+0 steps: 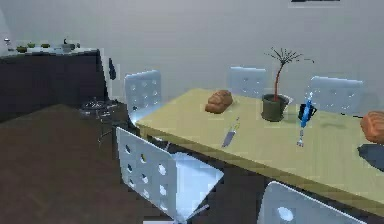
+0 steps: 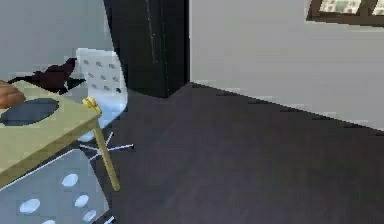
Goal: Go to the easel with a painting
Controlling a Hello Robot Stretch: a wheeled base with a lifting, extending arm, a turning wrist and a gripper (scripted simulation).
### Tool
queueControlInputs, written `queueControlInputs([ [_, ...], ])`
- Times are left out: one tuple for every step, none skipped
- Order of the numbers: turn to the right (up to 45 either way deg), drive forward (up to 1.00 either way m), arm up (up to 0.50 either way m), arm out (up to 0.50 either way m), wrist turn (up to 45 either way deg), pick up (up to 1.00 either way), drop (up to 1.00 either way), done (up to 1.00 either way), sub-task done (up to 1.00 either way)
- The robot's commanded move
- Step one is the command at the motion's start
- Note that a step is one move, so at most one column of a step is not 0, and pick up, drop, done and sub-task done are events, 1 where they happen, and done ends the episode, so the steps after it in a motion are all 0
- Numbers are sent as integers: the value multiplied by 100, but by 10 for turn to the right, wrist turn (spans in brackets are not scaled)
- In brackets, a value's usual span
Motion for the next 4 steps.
queueControlInputs([
  [-450, 0, 0, 0, 0, 0, 0, 0, 0],
  [-240, 0, 0, 0, 0, 0, 0, 0, 0],
  [0, 100, 0, 0, 0, 0, 0, 0, 0],
  [0, 100, 0, 0, 0, 0, 0, 0, 0],
])
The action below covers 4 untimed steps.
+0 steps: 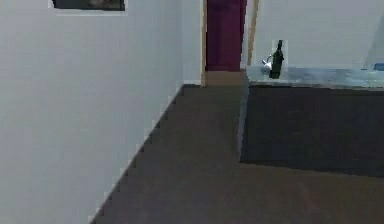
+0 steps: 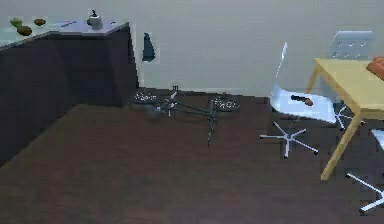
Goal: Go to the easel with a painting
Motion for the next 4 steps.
queueControlInputs([
  [0, 100, 0, 0, 0, 0, 0, 0, 0],
  [0, 60, 0, 0, 0, 0, 0, 0, 0],
  [90, 0, 0, 0, 0, 0, 0, 0, 0],
  [0, 100, 0, 0, 0, 0, 0, 0, 0],
])
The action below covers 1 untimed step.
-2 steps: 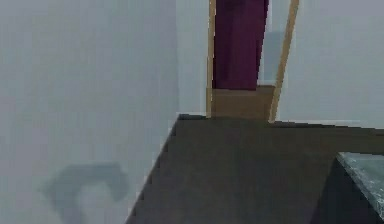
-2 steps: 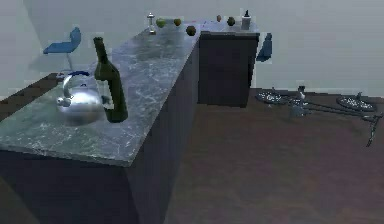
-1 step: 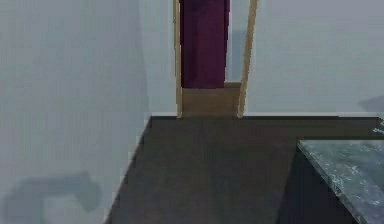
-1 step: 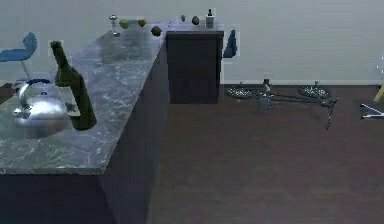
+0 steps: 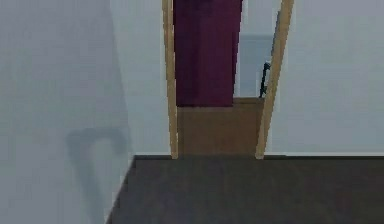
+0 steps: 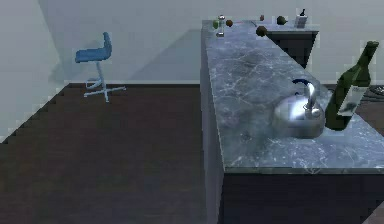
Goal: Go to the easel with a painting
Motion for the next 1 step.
queueControlInputs([
  [30, 0, 0, 0, 0, 0, 0, 0, 0],
])
